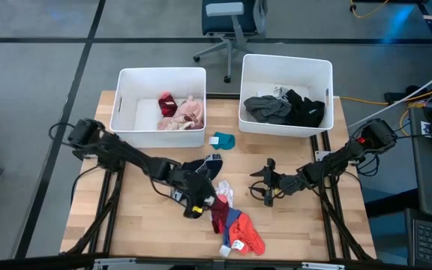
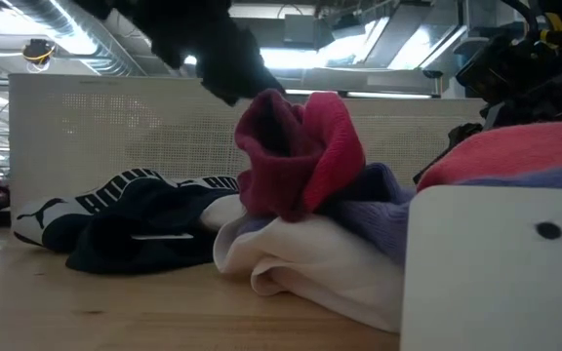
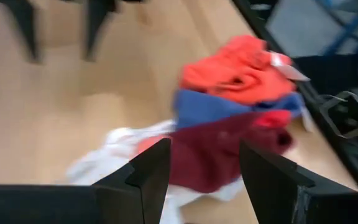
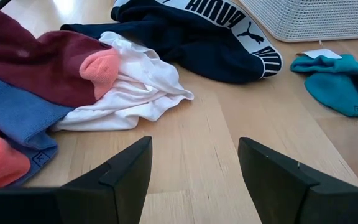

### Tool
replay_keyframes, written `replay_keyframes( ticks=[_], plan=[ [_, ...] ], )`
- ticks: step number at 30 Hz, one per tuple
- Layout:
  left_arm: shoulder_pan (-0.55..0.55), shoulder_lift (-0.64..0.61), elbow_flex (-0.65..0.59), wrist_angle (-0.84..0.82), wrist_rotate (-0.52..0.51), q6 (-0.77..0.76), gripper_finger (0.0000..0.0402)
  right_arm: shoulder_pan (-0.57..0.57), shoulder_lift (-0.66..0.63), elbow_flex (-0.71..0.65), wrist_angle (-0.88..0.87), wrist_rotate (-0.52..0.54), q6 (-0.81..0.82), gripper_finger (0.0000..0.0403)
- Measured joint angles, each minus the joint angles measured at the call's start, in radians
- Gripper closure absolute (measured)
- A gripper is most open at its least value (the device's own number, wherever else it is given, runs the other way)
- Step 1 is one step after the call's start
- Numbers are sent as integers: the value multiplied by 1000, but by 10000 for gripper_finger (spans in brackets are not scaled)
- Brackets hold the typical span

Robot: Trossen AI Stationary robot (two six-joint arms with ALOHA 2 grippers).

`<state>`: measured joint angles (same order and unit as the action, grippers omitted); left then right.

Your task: Sort clothes

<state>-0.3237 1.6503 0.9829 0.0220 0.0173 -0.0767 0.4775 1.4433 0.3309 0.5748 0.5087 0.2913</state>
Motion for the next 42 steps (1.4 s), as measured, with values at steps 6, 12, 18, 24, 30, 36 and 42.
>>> replay_keyframes(
  ticks=[6,12,18,24,30,36,42],
  plan=[
    [-9,92,0,111,105,-5,224,0,0,0,0,0,1,165],
    [-31,151,0,182,137,-3,224,0,0,0,-1,-14,19,165],
    [-45,180,0,207,136,-21,224,0,0,0,-1,-22,19,165],
    [-39,180,0,209,60,6,224,0,0,0,0,3,10,165],
    [-38,180,0,186,64,1,224,0,0,0,-1,-3,14,165],
    [-39,180,0,180,80,-13,224,0,0,0,-1,-4,15,165],
    [-43,203,0,189,80,-21,228,0,0,0,-1,-4,18,165]
  ],
)
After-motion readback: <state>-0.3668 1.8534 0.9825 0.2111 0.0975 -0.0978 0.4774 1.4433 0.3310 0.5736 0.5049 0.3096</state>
